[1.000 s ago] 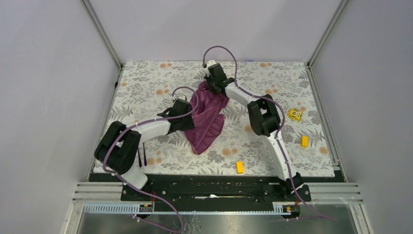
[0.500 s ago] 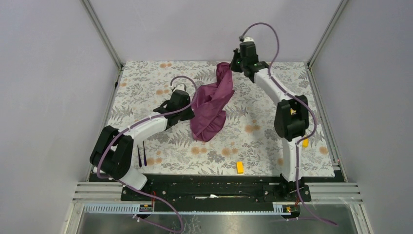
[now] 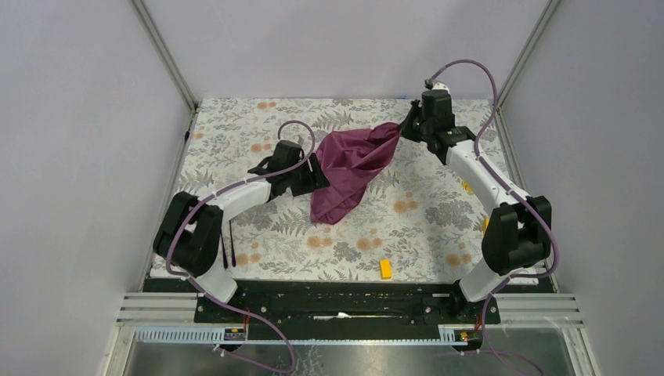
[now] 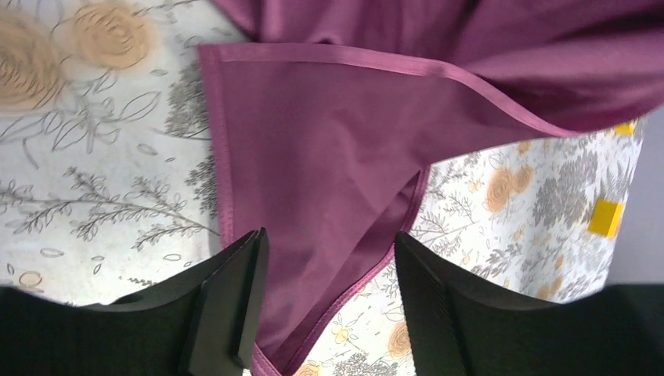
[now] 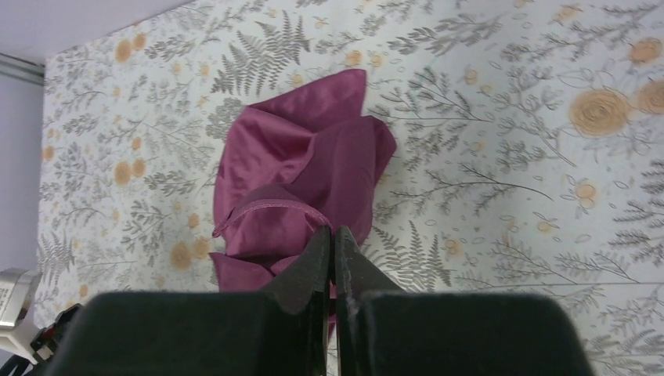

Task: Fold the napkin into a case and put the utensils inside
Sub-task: Flatten out the crumpled napkin at the corner of the board.

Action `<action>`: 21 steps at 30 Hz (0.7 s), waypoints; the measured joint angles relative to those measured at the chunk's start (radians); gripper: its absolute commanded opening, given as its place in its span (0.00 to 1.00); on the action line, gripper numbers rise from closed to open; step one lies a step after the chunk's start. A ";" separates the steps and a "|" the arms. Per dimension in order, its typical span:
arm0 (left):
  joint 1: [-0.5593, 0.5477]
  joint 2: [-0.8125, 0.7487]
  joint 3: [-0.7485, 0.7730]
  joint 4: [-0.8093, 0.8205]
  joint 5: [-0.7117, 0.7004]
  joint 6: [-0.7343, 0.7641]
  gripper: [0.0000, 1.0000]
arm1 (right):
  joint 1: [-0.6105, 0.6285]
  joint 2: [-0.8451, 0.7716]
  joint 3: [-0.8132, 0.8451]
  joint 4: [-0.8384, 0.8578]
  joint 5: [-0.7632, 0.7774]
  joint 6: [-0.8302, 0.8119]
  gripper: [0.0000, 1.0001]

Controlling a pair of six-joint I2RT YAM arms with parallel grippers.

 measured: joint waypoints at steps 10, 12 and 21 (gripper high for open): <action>0.033 0.029 -0.079 0.053 -0.010 -0.117 0.73 | -0.018 -0.004 -0.038 0.001 -0.003 -0.001 0.00; 0.032 0.040 -0.104 0.086 -0.005 -0.129 0.73 | -0.019 -0.004 -0.039 0.001 -0.005 -0.001 0.00; 0.033 0.056 -0.196 0.229 0.032 -0.172 0.56 | -0.039 -0.013 -0.055 0.017 -0.032 -0.001 0.00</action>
